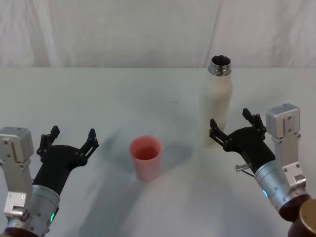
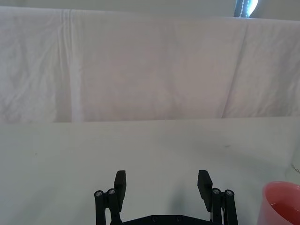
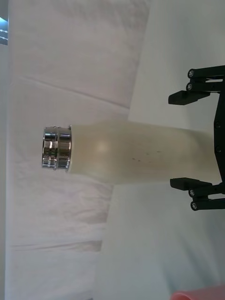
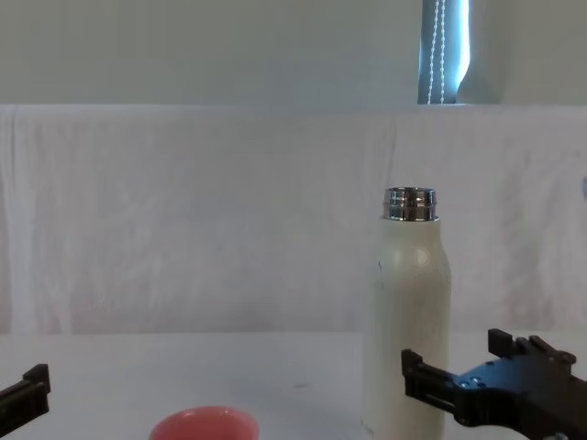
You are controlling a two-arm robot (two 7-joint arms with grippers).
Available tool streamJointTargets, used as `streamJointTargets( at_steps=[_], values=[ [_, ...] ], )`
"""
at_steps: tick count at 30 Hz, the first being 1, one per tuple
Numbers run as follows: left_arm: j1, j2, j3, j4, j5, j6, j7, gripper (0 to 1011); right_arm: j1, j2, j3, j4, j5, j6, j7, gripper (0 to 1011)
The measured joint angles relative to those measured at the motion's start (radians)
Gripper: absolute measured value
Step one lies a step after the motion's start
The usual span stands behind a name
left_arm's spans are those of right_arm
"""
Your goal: Grasp the thermos with one hand and pour water into the cup lid.
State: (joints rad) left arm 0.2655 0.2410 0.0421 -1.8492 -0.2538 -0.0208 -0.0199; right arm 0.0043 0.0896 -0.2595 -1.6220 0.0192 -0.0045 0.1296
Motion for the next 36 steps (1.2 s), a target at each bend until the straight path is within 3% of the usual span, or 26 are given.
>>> streamJointTargets(
  at_steps=[16, 36],
  values=[
    [0.0, 0.0, 0.0, 0.0, 0.0, 0.0, 0.0, 1001, 0.067, -0.034, -0.003, 0.071, 0.011, 0.002, 0.013, 1001],
    [0.0, 0.0, 0.0, 0.0, 0.0, 0.0, 0.0, 1001, 0.107, -0.051, -0.011, 0.111, 0.023, 0.001, 0.015, 1001]
  ],
)
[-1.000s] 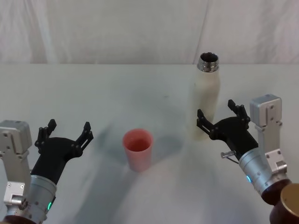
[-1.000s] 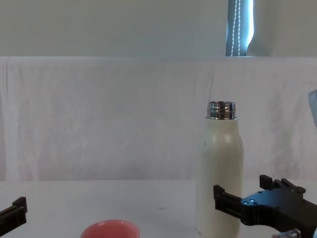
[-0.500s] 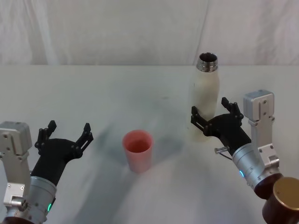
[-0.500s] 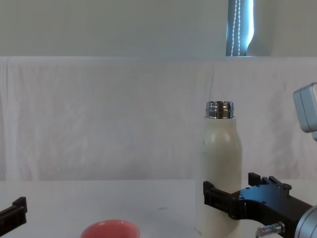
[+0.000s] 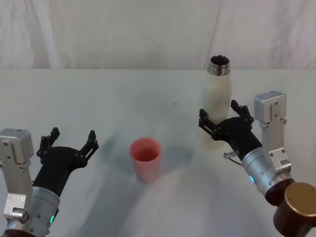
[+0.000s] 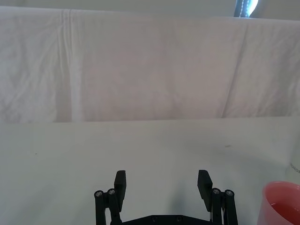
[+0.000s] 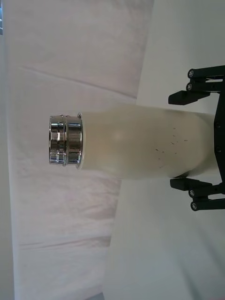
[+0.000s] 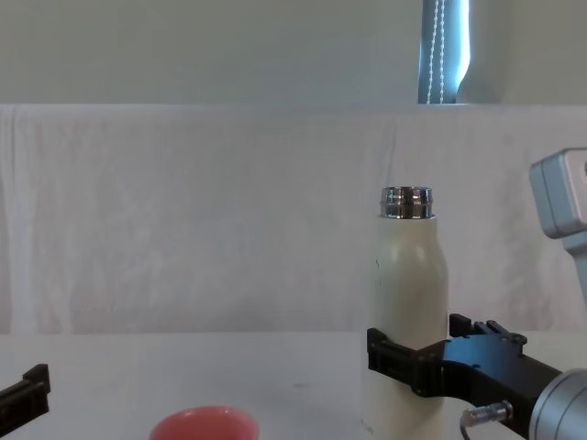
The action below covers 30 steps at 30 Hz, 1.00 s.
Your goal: Grasp the thermos with one hand and pour water into the cup lid.
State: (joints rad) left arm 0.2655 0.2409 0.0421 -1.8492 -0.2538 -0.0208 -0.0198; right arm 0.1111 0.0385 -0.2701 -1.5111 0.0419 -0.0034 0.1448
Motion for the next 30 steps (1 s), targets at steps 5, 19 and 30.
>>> streamJointTargets(
  at_steps=[5, 19, 30],
  values=[
    [0.0, 0.0, 0.0, 0.0, 0.0, 0.0, 0.0, 1001, 0.013, -0.005, -0.002, 0.017, 0.004, -0.001, 0.001, 1001],
    [0.0, 0.0, 0.0, 0.0, 0.0, 0.0, 0.0, 1001, 0.042, -0.014, -0.006, 0.052, 0.016, 0.001, 0.005, 1001],
    [0.0, 0.0, 0.0, 0.0, 0.0, 0.0, 0.0, 1001, 0.068, -0.022, -0.009, 0.086, 0.025, 0.002, 0.008, 1001]
  ],
)
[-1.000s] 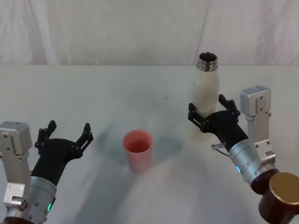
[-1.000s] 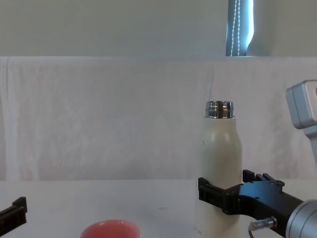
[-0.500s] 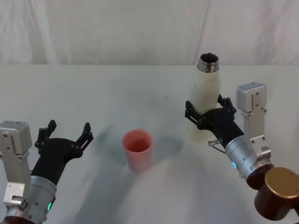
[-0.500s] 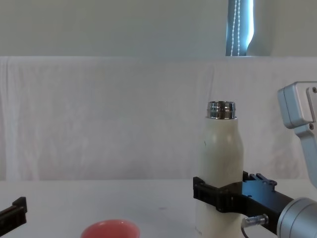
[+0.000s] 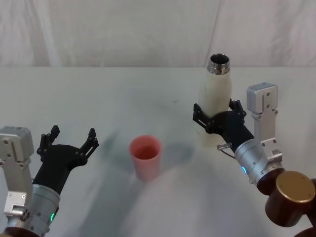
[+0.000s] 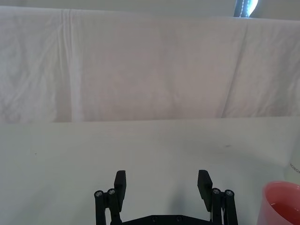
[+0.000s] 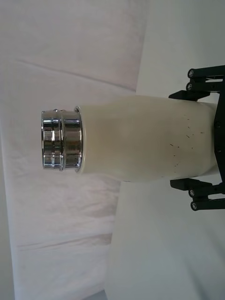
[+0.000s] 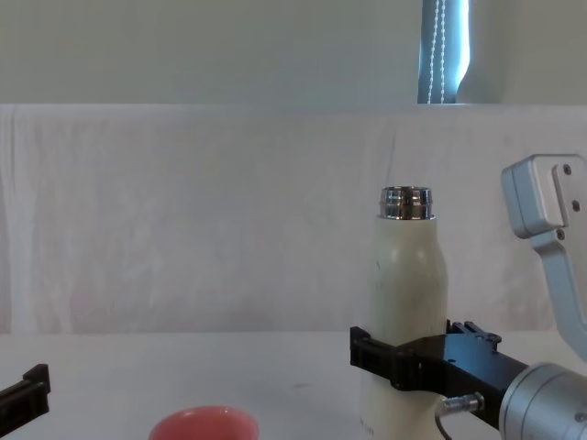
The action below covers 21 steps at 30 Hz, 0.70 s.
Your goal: Grasp the thermos with one hand and pour water into the cup lid.
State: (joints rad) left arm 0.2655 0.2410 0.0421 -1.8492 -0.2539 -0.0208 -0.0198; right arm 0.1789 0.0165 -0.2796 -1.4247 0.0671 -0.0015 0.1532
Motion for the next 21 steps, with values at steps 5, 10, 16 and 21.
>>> streamJointTargets(
  at_steps=[5, 10, 16, 21],
  values=[
    [0.0, 0.0, 0.0, 0.0, 0.0, 0.0, 0.0, 1001, 0.011, -0.002, -0.003, 0.014, 0.005, -0.002, 0.004, 1001],
    [0.0, 0.0, 0.0, 0.0, 0.0, 0.0, 0.0, 1001, 0.013, -0.002, -0.003, 0.016, 0.009, -0.005, 0.005, 957],
    [0.0, 0.0, 0.0, 0.0, 0.0, 0.0, 0.0, 1001, 0.009, 0.002, -0.004, 0.007, 0.009, -0.007, 0.003, 951],
    [0.0, 0.0, 0.0, 0.0, 0.0, 0.0, 0.0, 1001, 0.004, 0.014, -0.007, -0.02, -0.002, -0.006, 0.002, 951]
  ],
)
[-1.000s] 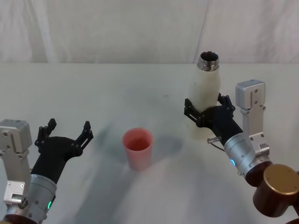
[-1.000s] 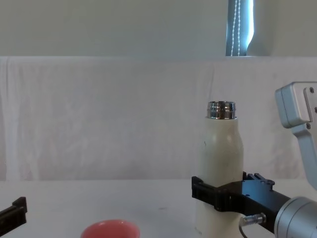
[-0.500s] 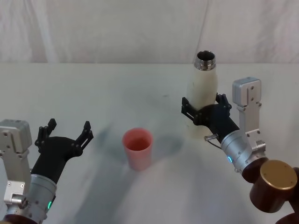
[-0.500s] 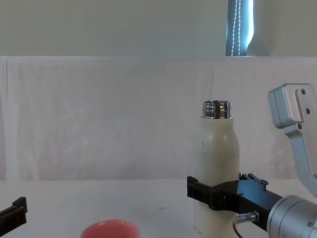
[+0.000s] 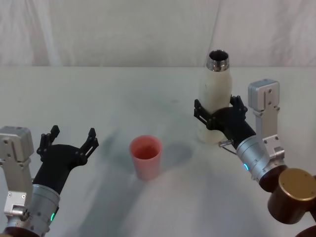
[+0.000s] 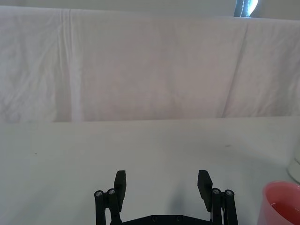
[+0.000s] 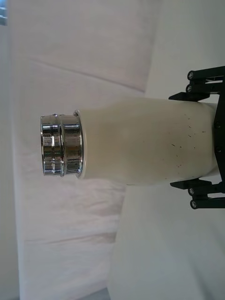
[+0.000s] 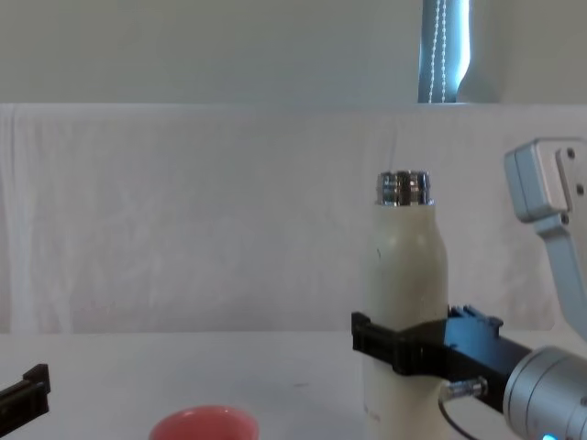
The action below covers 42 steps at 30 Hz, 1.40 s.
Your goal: Grasp the thermos with one hand and pour water into the cup lid.
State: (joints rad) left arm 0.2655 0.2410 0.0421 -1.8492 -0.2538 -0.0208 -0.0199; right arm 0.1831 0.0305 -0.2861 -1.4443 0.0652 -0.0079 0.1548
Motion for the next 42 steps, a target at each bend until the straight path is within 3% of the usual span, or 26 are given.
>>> streamJointTargets(
  at_steps=[14, 19, 32, 42],
  values=[
    [0.0, 0.0, 0.0, 0.0, 0.0, 0.0, 0.0, 1001, -0.003, 0.067, -0.045, -0.092, -0.105, 0.025, 0.009, 951],
    [0.0, 0.0, 0.0, 0.0, 0.0, 0.0, 0.0, 1001, 0.012, 0.112, -0.078, -0.113, -0.184, 0.038, 0.027, 951],
    [0.0, 0.0, 0.0, 0.0, 0.0, 0.0, 0.0, 1001, 0.029, 0.184, -0.123, -0.155, -0.326, 0.048, 0.05, 951],
    [0.0, 0.0, 0.0, 0.0, 0.0, 0.0, 0.0, 1001, 0.038, 0.224, -0.166, -0.184, -0.496, 0.063, 0.024, 951]
  ],
)
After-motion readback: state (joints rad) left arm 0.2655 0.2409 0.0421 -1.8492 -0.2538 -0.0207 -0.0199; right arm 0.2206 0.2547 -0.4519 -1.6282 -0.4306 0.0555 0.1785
